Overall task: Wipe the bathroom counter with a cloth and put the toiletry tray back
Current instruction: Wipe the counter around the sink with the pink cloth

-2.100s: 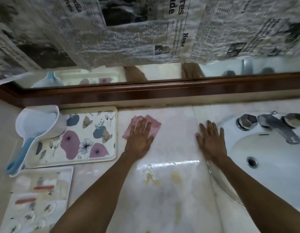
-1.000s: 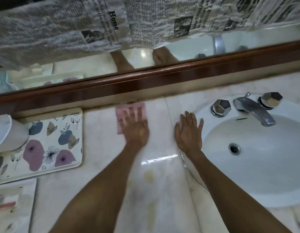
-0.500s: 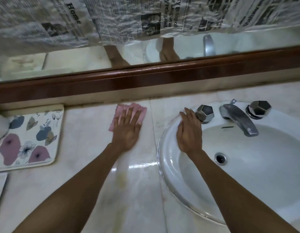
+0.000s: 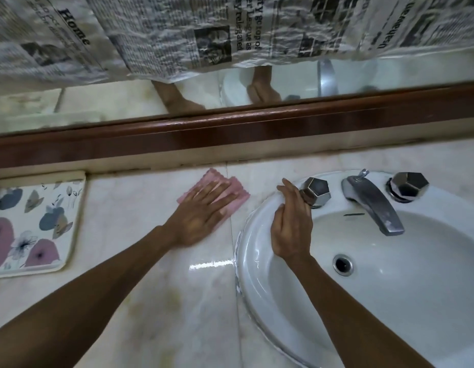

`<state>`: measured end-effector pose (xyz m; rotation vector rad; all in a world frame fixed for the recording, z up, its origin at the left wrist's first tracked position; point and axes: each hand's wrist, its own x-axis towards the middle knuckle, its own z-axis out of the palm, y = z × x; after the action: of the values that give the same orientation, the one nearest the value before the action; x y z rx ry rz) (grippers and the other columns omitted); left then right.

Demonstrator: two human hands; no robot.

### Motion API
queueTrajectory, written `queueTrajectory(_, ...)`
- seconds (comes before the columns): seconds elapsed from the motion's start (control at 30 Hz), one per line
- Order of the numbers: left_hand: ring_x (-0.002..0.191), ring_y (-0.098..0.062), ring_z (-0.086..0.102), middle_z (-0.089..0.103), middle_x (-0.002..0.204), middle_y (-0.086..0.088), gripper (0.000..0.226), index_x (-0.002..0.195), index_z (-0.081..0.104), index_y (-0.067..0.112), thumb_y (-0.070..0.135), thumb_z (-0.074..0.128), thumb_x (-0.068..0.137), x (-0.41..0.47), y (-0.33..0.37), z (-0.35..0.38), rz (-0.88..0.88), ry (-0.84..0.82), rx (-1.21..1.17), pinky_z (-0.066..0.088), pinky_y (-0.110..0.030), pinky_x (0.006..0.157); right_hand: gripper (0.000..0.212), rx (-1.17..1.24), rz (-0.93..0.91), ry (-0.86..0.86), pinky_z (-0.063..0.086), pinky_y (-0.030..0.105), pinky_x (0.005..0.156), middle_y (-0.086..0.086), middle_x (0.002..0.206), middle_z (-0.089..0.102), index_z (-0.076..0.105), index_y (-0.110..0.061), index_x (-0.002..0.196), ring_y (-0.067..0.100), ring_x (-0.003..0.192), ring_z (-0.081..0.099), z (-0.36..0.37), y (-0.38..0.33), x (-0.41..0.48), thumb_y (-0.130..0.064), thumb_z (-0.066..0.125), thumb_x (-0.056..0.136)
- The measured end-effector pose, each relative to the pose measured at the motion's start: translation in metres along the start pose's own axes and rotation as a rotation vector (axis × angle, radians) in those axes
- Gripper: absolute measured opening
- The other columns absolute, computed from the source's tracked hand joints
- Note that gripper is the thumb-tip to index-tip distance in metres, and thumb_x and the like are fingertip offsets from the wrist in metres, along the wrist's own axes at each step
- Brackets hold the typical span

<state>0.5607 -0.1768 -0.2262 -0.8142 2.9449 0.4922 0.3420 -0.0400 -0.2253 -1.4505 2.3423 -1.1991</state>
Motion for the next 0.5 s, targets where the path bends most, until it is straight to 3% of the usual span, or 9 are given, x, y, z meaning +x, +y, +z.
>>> queueTrajectory(0.1, 0.163, -0.018, -0.003, 0.0, 0.176, 0.009, 0.056, 0.165, 0.004, 0.042, 0.049, 0.011, 0.11, 0.042, 0.017, -0.001, -0.176, 0.024, -0.025, 0.001, -0.053, 0.13, 0.041, 0.001, 0.011, -0.009, 0.038, 0.044, 0.111, 0.0, 0.146, 0.051, 0.054, -0.013, 0.13, 0.018, 0.137, 0.045, 0.0, 0.001, 0.0, 0.001, 0.041, 0.093)
queueTrajectory(0.2, 0.162, -0.026, 0.001, 0.003, 0.176, 0.0, 0.056, 0.165, 0.001, 0.04, 0.048, 0.009, 0.11, 0.084, 0.048, 0.004, -0.261, 0.004, -0.021, -0.005, -0.05, 0.129, 0.041, -0.007, 0.007, -0.021, 0.036, 0.04, 0.112, 0.0, 0.148, 0.049, 0.053, -0.013, 0.131, 0.017, 0.138, 0.044, 0.001, 0.001, -0.001, 0.0, 0.041, 0.094)
queueTrajectory(0.33, 0.162, -0.02, -0.011, -0.006, 0.176, 0.005, 0.055, 0.164, 0.003, 0.044, 0.049, 0.012, 0.111, 0.048, 0.049, 0.009, -0.111, -0.022, -0.018, -0.01, -0.047, 0.129, 0.042, -0.025, 0.016, -0.024, 0.035, 0.038, 0.113, 0.0, 0.149, 0.048, 0.052, -0.012, 0.133, 0.016, 0.138, 0.043, 0.001, 0.0, 0.0, -0.002, 0.039, 0.094)
queueTrajectory(0.5, 0.162, -0.016, -0.009, -0.005, 0.175, 0.013, 0.05, 0.162, 0.01, 0.051, 0.046, 0.018, 0.112, -0.041, 0.027, 0.015, 0.003, -0.081, 0.001, -0.005, -0.041, 0.129, 0.043, -0.033, 0.017, -0.016, 0.034, 0.039, 0.114, 0.002, 0.149, 0.049, 0.053, -0.012, 0.134, 0.019, 0.14, 0.042, 0.001, 0.001, -0.002, -0.004, 0.038, 0.094)
